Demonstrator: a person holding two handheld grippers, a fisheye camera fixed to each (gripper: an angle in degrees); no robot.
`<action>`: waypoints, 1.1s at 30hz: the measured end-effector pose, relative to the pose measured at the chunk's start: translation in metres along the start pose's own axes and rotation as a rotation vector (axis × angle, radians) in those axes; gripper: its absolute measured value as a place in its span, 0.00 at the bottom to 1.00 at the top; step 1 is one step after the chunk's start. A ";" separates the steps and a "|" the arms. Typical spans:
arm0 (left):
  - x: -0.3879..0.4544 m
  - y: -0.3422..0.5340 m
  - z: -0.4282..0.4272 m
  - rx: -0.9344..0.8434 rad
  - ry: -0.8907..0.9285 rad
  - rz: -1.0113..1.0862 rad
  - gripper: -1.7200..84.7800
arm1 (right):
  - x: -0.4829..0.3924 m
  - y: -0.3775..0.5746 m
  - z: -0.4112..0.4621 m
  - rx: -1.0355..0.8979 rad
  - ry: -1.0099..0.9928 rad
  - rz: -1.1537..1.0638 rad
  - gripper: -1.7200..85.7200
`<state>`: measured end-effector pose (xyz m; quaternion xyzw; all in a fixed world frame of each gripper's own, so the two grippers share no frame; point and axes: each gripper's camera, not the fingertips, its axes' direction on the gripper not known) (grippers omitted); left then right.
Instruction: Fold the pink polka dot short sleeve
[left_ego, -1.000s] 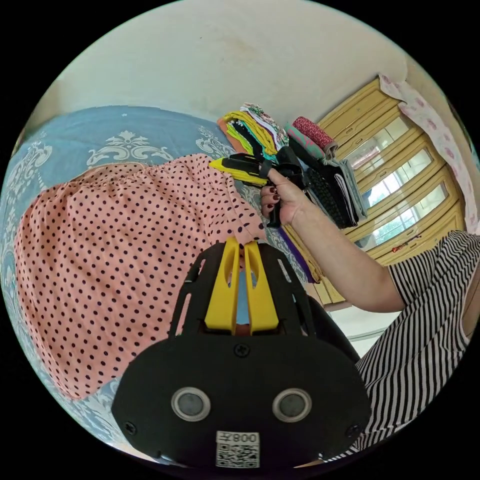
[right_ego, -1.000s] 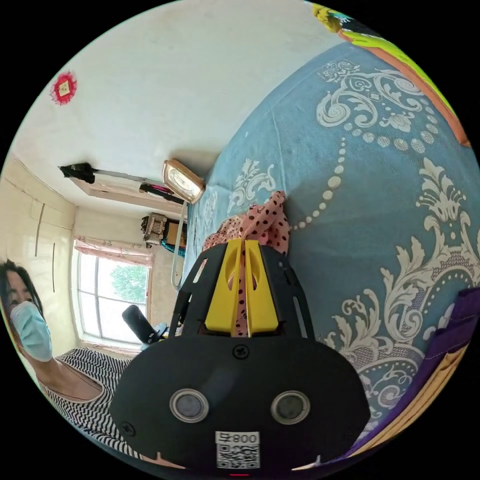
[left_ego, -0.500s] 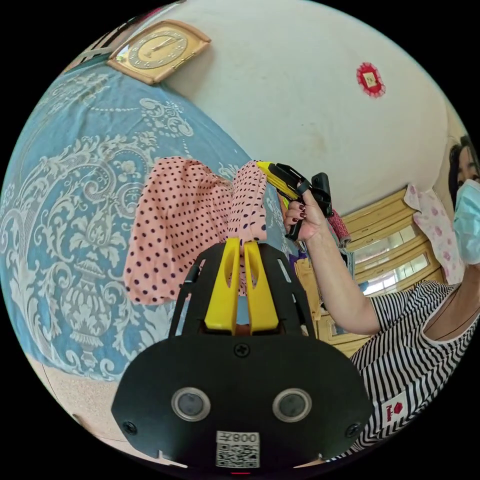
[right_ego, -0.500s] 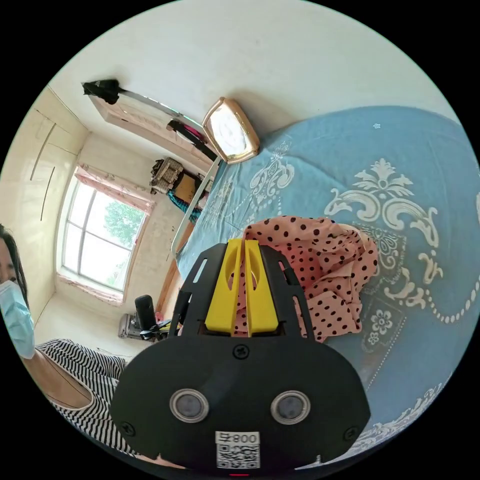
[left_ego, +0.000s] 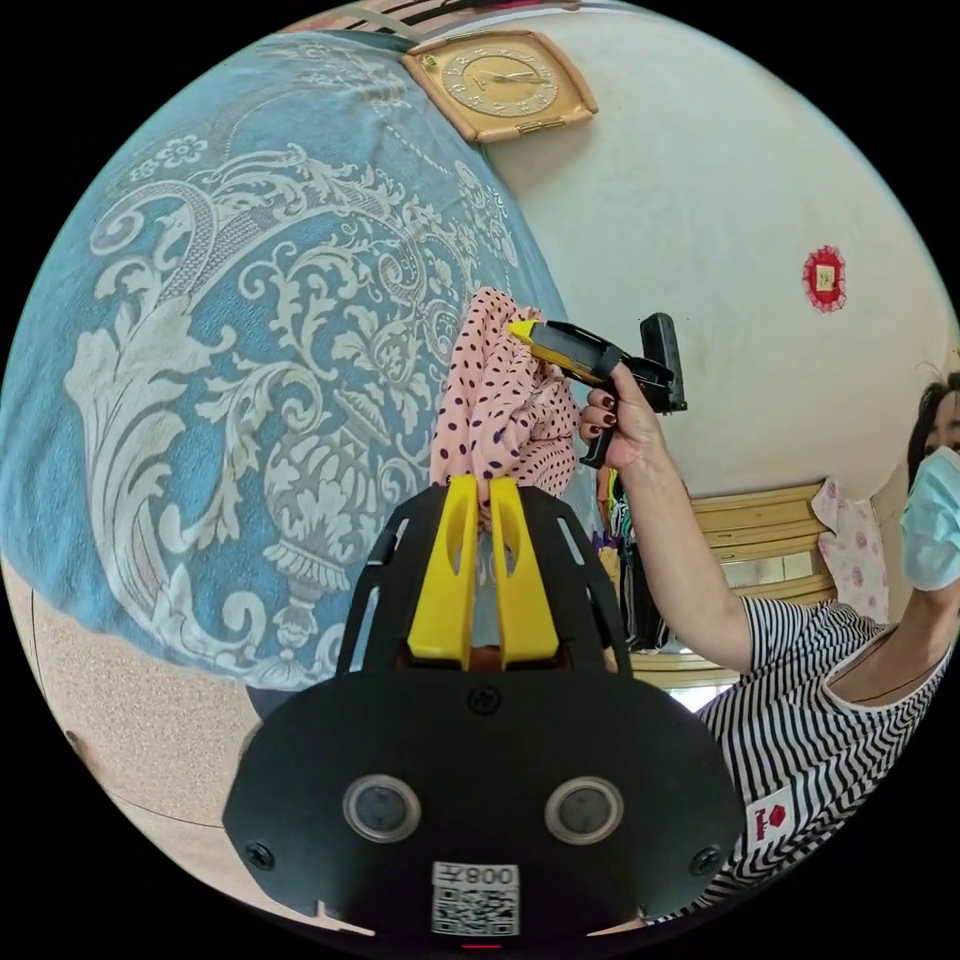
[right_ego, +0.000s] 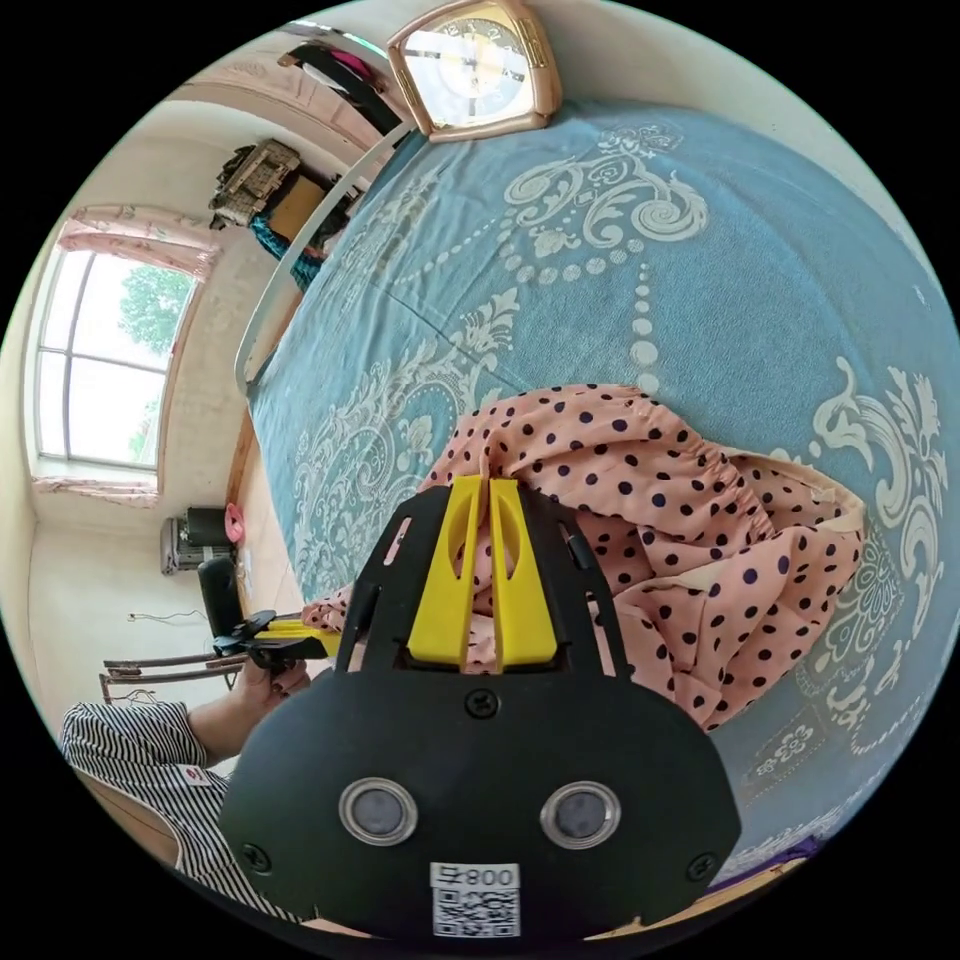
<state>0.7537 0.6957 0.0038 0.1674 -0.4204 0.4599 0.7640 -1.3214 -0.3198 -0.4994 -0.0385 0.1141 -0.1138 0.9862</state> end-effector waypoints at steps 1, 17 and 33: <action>-0.004 0.001 -0.004 0.006 -0.005 0.002 0.05 | -0.004 -0.004 -0.010 0.006 -0.019 -0.012 0.07; 0.059 -0.032 0.007 0.036 -0.197 0.500 0.10 | 0.021 0.036 -0.124 0.196 0.188 0.092 0.09; 0.058 -0.072 0.067 -0.081 -0.339 0.568 0.03 | 0.043 0.004 -0.152 0.167 0.112 0.062 0.04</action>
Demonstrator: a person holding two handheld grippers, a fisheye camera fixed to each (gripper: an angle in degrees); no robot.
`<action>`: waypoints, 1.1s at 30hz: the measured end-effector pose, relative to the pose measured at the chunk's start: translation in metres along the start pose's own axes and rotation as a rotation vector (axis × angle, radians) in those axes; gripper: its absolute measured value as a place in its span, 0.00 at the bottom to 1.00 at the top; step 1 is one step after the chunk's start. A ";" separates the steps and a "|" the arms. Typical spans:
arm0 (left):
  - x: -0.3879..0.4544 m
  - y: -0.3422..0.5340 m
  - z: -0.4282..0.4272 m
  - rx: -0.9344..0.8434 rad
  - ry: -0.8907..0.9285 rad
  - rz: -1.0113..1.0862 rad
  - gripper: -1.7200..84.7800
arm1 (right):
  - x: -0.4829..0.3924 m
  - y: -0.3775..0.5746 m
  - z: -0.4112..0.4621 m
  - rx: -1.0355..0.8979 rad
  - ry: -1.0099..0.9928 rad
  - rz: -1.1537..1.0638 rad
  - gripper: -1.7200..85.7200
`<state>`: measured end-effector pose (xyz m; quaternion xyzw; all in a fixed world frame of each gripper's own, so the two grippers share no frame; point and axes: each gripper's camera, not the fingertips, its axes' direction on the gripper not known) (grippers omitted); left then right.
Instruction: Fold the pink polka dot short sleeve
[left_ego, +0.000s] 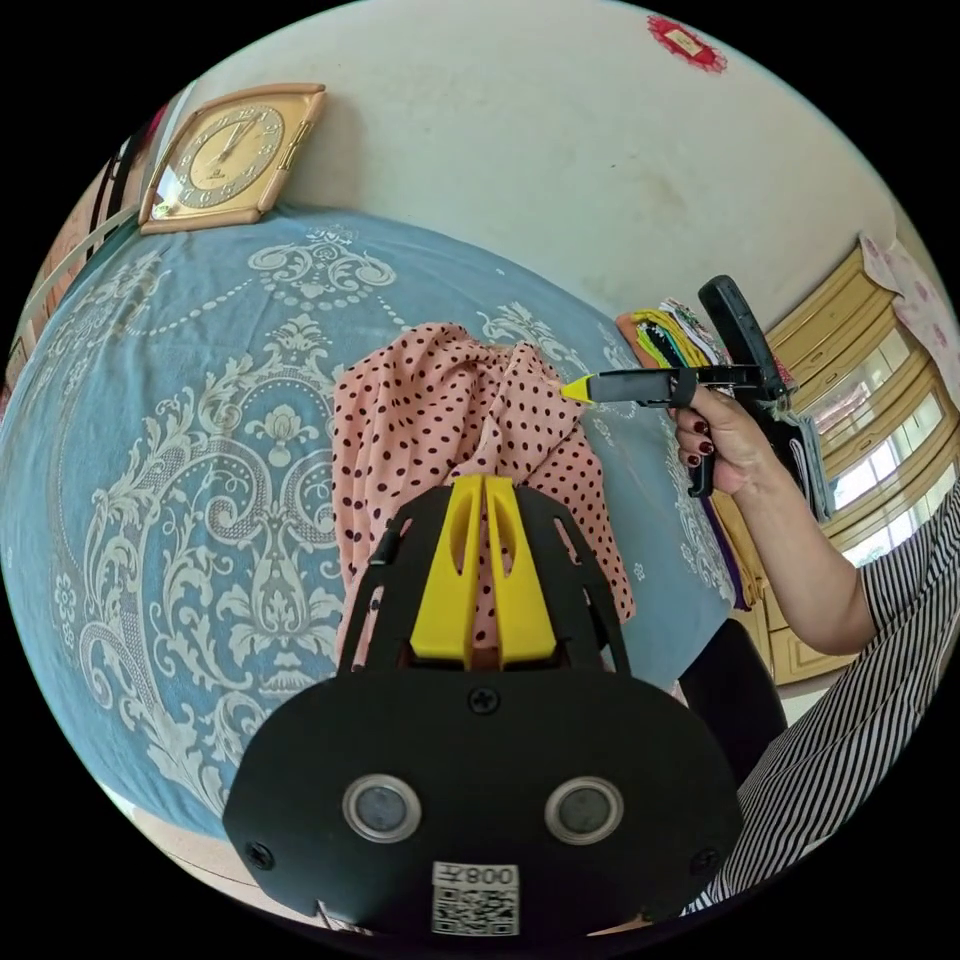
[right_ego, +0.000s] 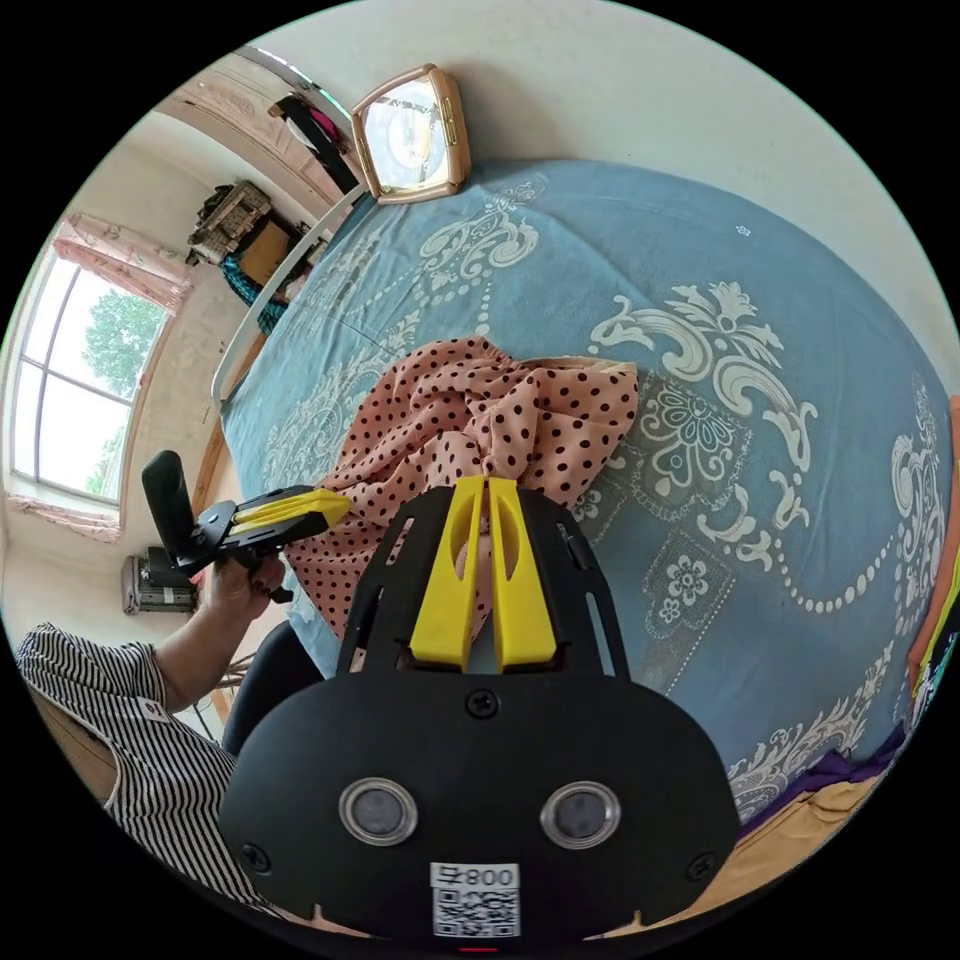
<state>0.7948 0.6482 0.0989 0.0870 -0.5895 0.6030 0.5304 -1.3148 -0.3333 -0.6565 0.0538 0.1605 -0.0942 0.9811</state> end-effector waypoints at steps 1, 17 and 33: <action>0.000 -0.001 -0.004 0.029 0.001 -0.002 0.03 | 0.003 -0.005 -0.008 0.027 -0.036 -0.003 0.03; -0.010 -0.016 0.031 -0.014 -0.089 -0.020 0.02 | 0.046 -0.117 0.009 0.025 -0.233 0.097 0.02; -0.042 0.000 0.044 0.014 -0.114 -0.180 0.02 | -0.006 -0.058 -0.096 0.274 -0.079 -0.031 0.02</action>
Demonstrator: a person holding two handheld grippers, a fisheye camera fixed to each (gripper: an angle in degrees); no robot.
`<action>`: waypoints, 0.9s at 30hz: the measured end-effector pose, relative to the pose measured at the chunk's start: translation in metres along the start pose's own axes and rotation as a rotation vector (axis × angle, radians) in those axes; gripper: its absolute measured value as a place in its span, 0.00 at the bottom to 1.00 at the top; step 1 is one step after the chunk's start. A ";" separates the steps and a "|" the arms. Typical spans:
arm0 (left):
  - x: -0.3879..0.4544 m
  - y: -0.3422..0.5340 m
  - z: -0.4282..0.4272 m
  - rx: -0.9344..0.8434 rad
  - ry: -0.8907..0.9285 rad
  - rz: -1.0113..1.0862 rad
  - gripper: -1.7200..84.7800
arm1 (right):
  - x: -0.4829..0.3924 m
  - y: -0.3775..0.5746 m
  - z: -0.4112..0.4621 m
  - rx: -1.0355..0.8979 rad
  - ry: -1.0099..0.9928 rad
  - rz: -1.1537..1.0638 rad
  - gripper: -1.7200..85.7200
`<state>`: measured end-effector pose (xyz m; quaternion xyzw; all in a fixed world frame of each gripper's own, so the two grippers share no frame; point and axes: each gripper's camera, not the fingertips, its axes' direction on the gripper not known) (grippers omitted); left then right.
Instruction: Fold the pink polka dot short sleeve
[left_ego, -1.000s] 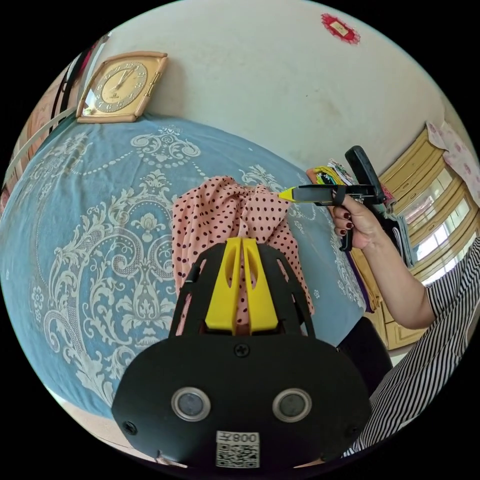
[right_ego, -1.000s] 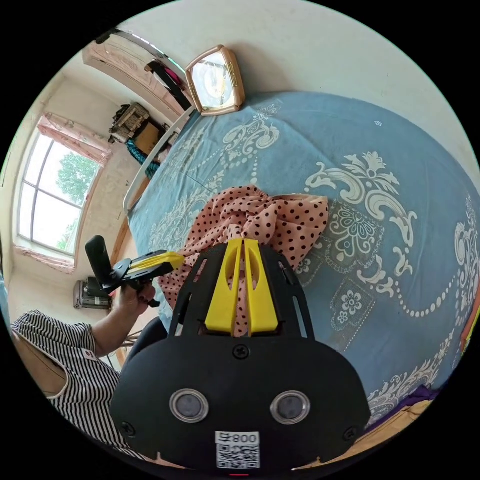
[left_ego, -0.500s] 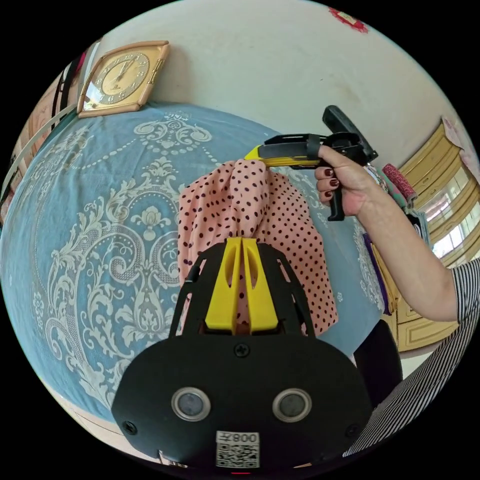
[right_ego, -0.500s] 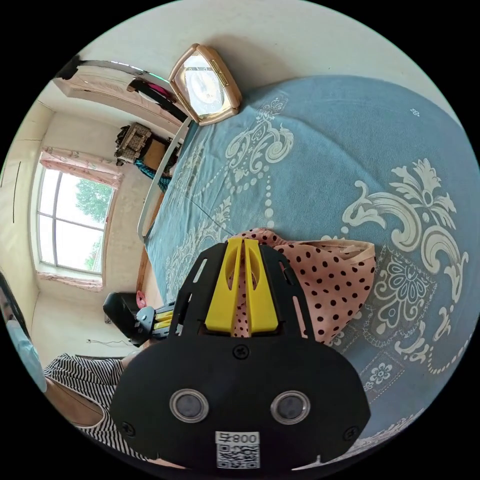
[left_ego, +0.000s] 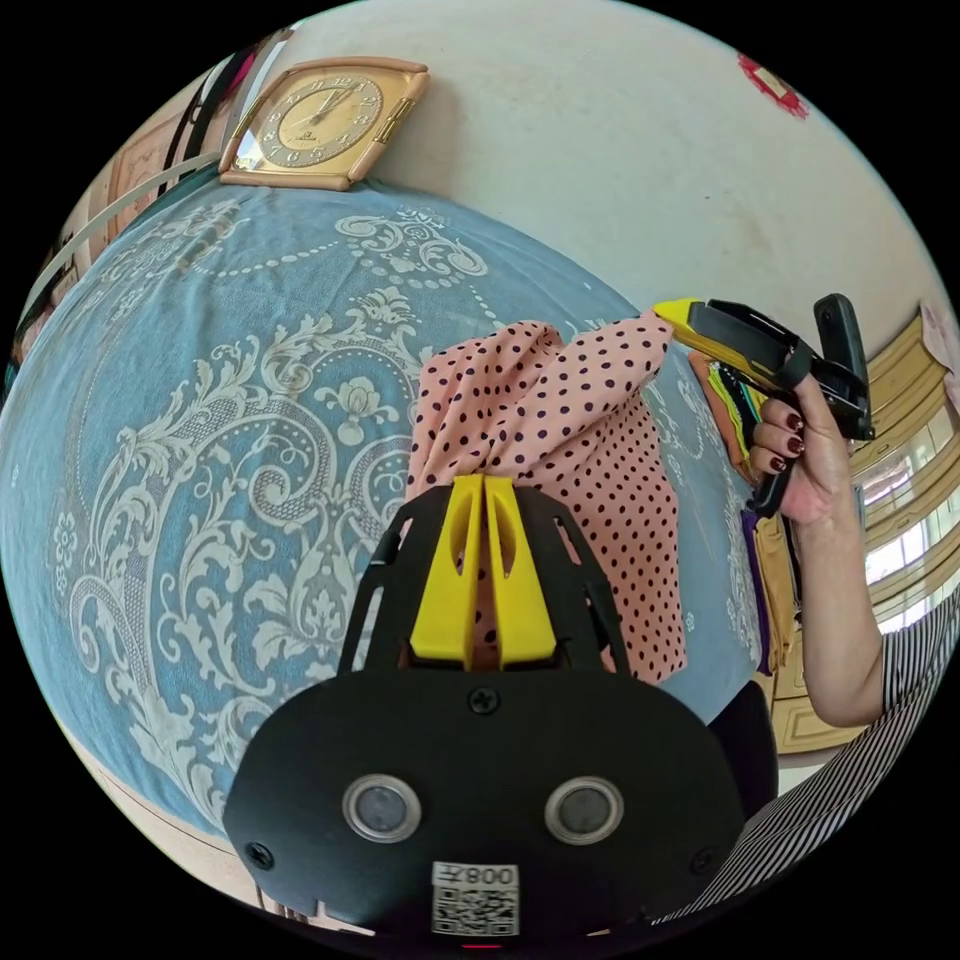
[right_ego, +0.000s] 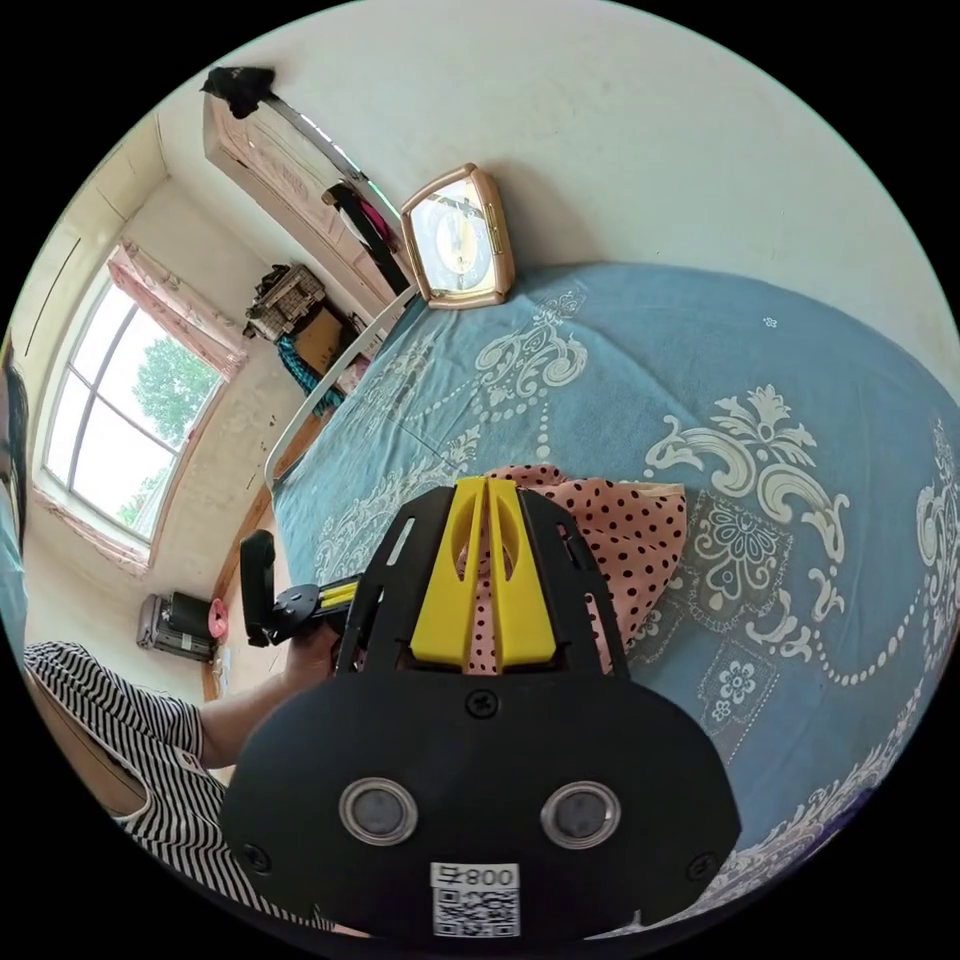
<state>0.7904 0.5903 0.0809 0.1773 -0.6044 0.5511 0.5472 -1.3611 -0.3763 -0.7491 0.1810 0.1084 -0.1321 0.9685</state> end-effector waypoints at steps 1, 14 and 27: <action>-0.001 0.001 0.001 0.000 0.002 -0.003 0.02 | -0.003 -0.004 -0.004 0.004 0.009 -0.011 0.02; -0.002 0.018 -0.014 0.087 0.071 0.020 0.02 | -0.042 -0.018 0.026 -0.184 0.113 -0.163 0.02; -0.025 0.037 0.005 0.015 0.066 -0.017 0.02 | -0.061 -0.094 0.111 -0.368 0.114 -0.159 0.02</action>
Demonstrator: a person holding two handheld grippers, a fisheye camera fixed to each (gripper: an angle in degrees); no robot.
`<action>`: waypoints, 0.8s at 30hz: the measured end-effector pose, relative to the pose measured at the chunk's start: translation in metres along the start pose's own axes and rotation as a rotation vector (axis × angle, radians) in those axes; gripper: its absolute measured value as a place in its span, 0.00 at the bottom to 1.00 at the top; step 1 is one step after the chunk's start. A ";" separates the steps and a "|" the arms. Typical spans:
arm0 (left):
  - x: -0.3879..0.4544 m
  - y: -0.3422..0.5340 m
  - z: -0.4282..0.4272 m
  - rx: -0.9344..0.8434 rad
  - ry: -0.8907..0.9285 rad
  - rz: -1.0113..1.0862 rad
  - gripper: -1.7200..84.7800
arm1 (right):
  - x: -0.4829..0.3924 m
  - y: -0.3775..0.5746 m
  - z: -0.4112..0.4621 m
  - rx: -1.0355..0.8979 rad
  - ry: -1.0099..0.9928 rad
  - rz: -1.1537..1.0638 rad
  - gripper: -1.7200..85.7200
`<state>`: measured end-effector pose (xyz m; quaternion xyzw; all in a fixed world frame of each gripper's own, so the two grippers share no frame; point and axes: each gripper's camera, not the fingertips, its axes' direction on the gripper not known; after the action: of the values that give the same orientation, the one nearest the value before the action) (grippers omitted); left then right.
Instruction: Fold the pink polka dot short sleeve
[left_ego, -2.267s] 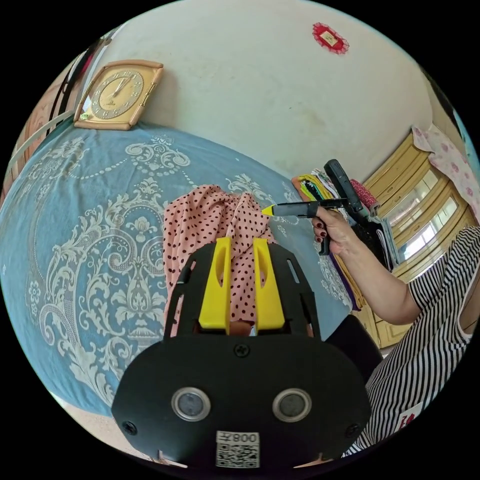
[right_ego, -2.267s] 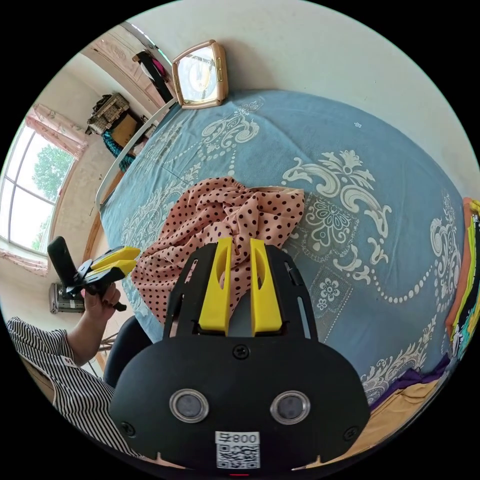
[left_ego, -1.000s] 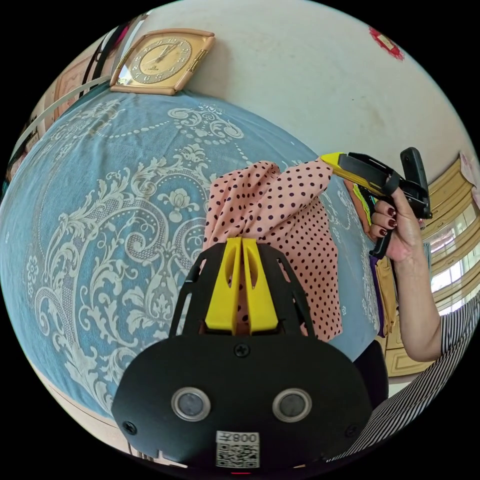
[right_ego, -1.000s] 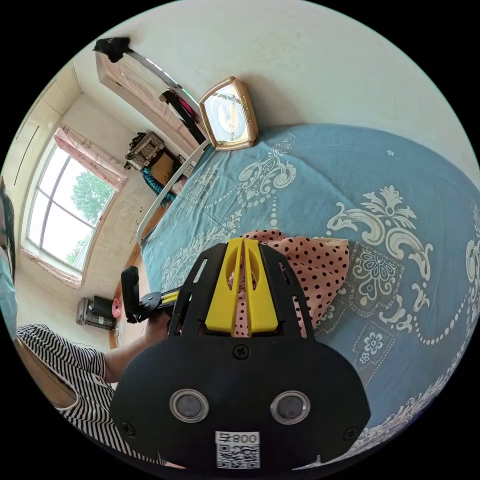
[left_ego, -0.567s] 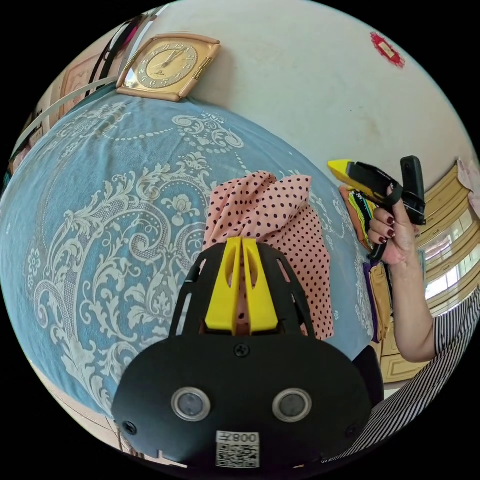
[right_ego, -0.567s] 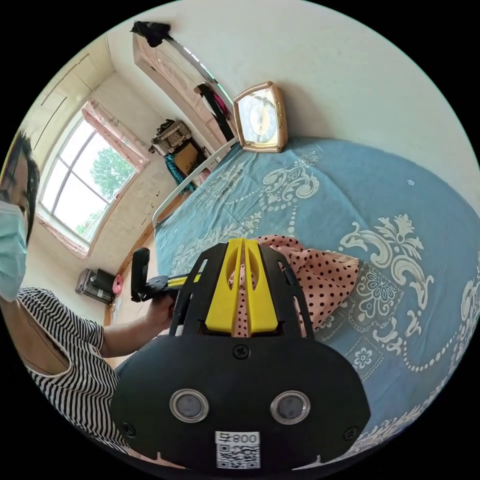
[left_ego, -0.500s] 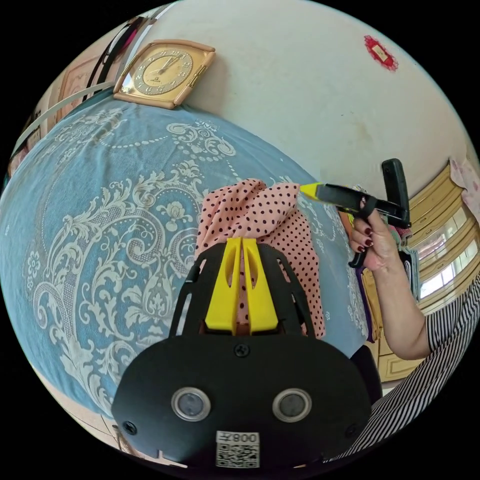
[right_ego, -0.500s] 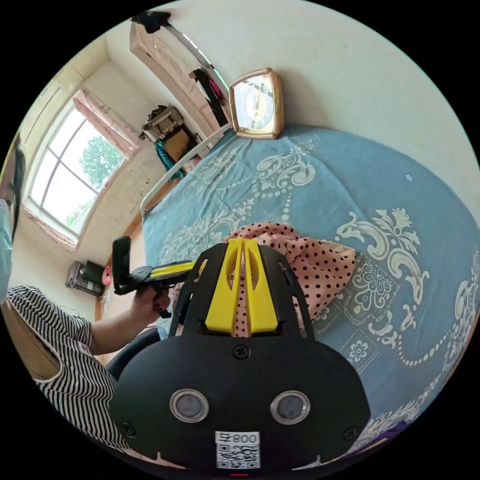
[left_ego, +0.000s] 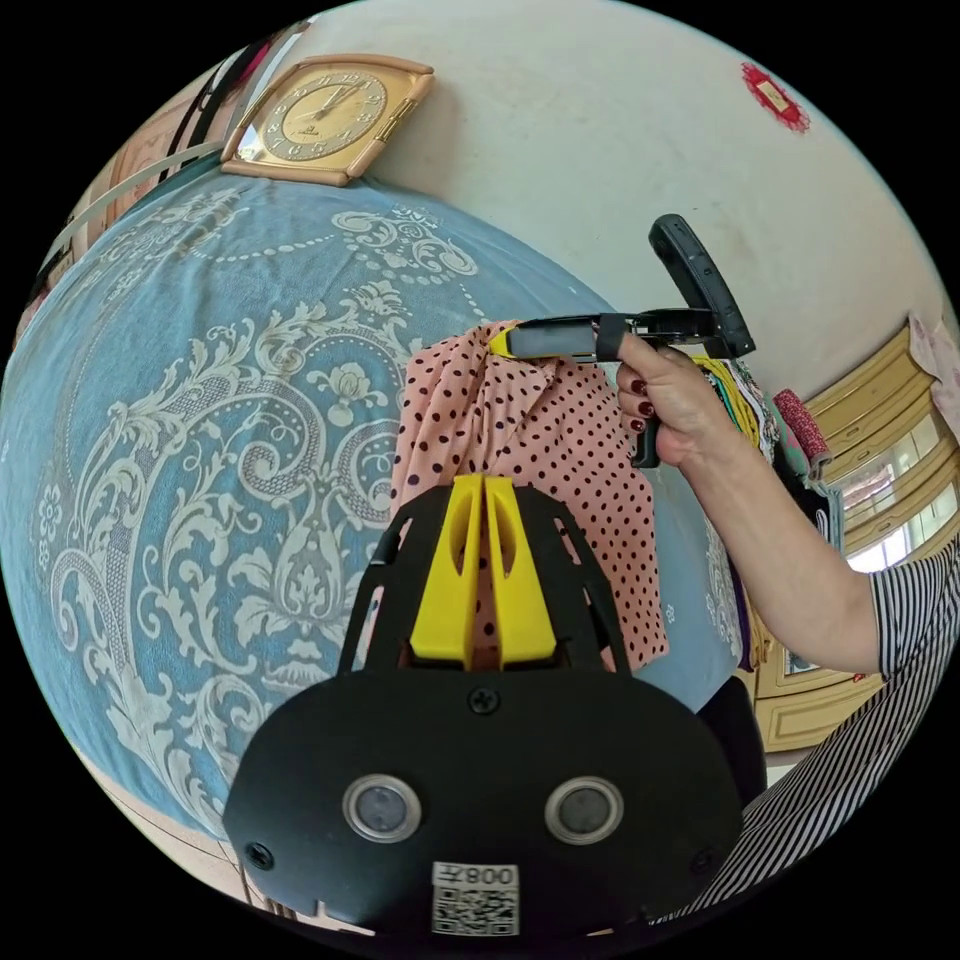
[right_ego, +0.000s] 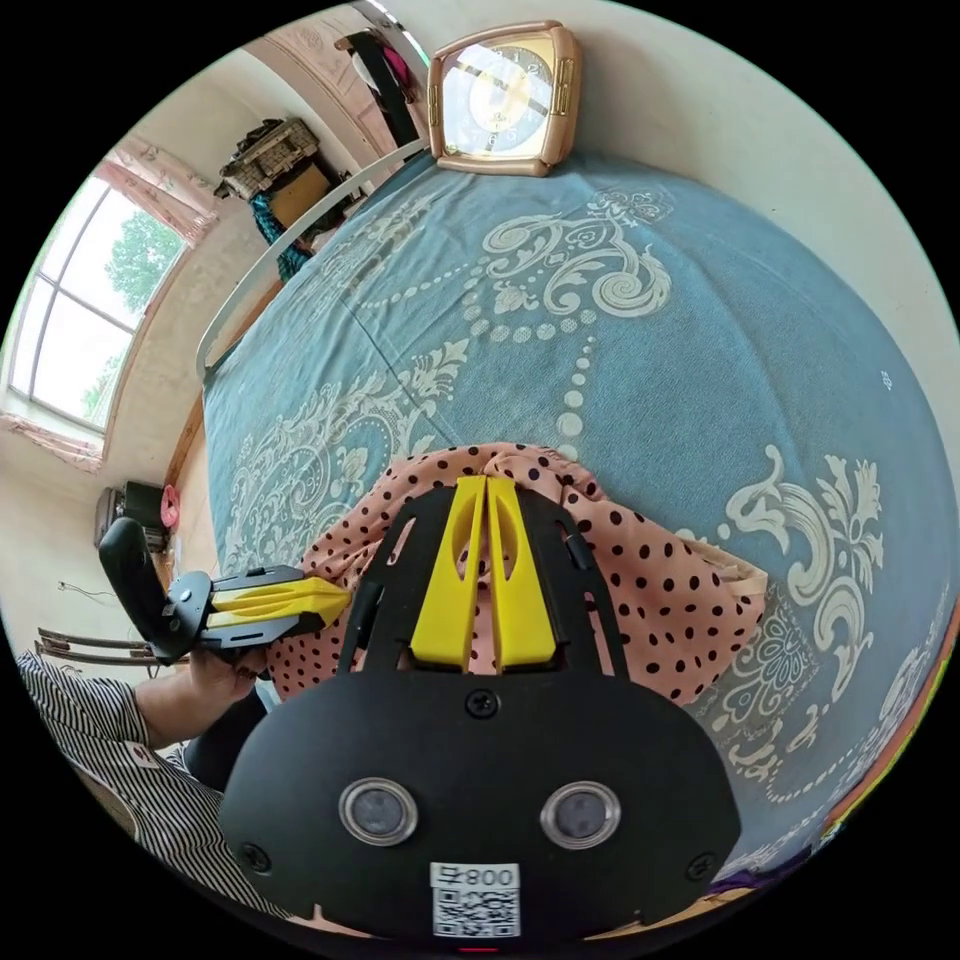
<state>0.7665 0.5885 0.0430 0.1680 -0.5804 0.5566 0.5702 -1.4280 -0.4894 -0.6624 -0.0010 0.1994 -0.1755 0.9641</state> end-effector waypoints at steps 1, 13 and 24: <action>-0.001 0.002 -0.001 0.001 0.001 0.000 0.02 | -0.001 0.000 -0.009 0.010 -0.019 0.005 0.02; -0.014 0.035 -0.027 0.013 0.018 -0.005 0.02 | -0.045 0.047 -0.089 0.121 -0.056 -0.016 0.02; -0.038 0.068 -0.049 0.020 0.047 -0.046 0.02 | -0.061 0.056 -0.091 0.034 -0.053 0.022 0.02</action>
<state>0.7448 0.6345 -0.0331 0.1739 -0.5573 0.5529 0.5945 -1.4967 -0.4102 -0.7267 0.0128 0.1709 -0.1682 0.9707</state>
